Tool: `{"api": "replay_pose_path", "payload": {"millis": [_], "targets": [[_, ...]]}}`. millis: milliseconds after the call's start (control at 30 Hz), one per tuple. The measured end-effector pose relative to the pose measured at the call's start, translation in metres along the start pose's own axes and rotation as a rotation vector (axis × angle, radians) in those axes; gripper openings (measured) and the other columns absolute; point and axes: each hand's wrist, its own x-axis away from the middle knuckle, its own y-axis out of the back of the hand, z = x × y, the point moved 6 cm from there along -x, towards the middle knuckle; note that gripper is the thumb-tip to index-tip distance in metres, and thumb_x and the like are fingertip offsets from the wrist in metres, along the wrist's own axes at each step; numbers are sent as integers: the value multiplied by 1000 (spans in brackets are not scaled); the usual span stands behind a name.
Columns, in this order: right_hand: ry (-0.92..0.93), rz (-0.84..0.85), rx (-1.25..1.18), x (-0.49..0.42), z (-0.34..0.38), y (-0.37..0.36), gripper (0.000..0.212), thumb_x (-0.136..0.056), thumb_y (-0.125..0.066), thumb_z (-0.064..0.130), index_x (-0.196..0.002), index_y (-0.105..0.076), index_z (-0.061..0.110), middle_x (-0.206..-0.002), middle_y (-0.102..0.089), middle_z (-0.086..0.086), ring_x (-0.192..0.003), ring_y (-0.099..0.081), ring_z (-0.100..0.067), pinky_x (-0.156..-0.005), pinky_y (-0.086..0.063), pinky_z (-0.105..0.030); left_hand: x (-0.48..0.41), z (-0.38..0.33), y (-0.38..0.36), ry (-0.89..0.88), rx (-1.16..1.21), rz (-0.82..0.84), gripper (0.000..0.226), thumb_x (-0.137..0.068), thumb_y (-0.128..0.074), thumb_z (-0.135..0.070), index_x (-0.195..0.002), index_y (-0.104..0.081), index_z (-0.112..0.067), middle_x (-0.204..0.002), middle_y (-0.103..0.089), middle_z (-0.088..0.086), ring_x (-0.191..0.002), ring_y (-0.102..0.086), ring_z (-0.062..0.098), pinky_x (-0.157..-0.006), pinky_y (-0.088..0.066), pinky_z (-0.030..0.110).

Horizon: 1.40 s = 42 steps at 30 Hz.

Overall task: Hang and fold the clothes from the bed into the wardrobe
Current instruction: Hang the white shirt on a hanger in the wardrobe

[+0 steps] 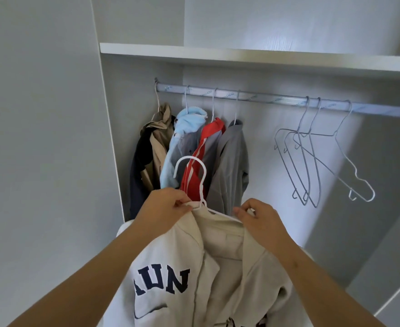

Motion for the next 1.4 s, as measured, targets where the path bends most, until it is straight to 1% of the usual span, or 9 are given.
{"api": "replay_pose_path", "payload": {"millis": [133, 233, 367, 467, 700, 833, 933, 1133, 1400], "targets": [[-34, -25, -46, -1, -3, 3, 24, -85, -60, 44, -71, -55, 26, -62, -50, 9, -52, -42, -7, -52, -31, -22, 8, 10, 14, 120, 345, -163, 22, -86, -64, -16, -73, -66, -34, -68, -65, -16, -63, -63, 4, -69, -52, 16], [-34, -88, -116, -3, -3, 16, 24, -82, -61, 48, -69, -53, 30, -65, -55, 10, -51, -39, -3, -56, -34, -24, 16, -6, 13, -105, 234, -40, 22, -91, -56, -28, -72, -63, -36, -72, -62, -28, -74, -56, -11, -68, -41, 5], [-22, -114, -95, -1, 4, 25, 24, -86, -54, 50, -74, -52, 30, -69, -58, 8, -53, -42, -4, -60, -37, -25, 13, 4, 15, -167, -97, -23, 32, -90, -52, -43, -119, -57, -29, -98, -52, -22, -91, -49, -2, -86, -40, 21], [-2, -112, -27, 4, 15, 25, 28, -90, -46, 50, -79, -53, 26, -71, -60, 5, -56, -47, -9, -55, -35, -25, 16, 5, -11, -44, -131, 122, 32, -93, -42, -47, -102, -61, -23, -80, -59, -10, -76, -56, 8, -67, -42, 19], [64, -129, 84, 10, 56, 10, 34, -100, -28, 37, -73, -43, 22, -71, -51, 4, -62, -42, -4, -58, -29, -22, 13, -41, -18, -200, -270, -2, 70, -81, -16, -76, -92, -62, -25, -79, -61, -10, -76, -56, 7, -70, -45, 24], [94, -185, -135, 7, 54, 29, 37, -99, -32, 34, -64, -42, 29, -66, -49, 7, -64, -46, -8, -60, -35, -26, 7, -31, -1, -190, -305, 3, 43, -88, -33, -60, -96, -62, -30, -84, -63, -11, -75, -52, 4, -69, -40, 21], [76, -262, -165, 9, 38, 41, 39, -98, -34, 27, -59, -38, 24, -61, -44, 5, -59, -41, -12, -55, -30, -28, 10, -11, 15, -139, -309, -7, 23, -90, -40, -55, -78, -51, -39, -67, -52, -16, -69, -49, 4, -56, -31, 16], [31, -254, -142, 15, 21, 35, 43, -99, -36, 27, -57, -33, 23, -56, -41, 5, -53, -36, -9, -52, -26, -25, 17, -21, -15, -199, -261, 79, 24, -90, -41, -53, -97, -54, -35, -70, -46, -22, -64, -44, -6, -58, -26, 6], [-128, -258, -139, 34, -26, 67, 44, -98, -43, 26, -56, -38, 14, -52, -38, 1, -52, -35, -13, -55, -30, -30, 11, -48, -55, -199, -69, 134, 17, -83, -52, -56, -74, -46, -42, -64, -51, -14, -61, -48, -3, -54, -32, 13]]}}
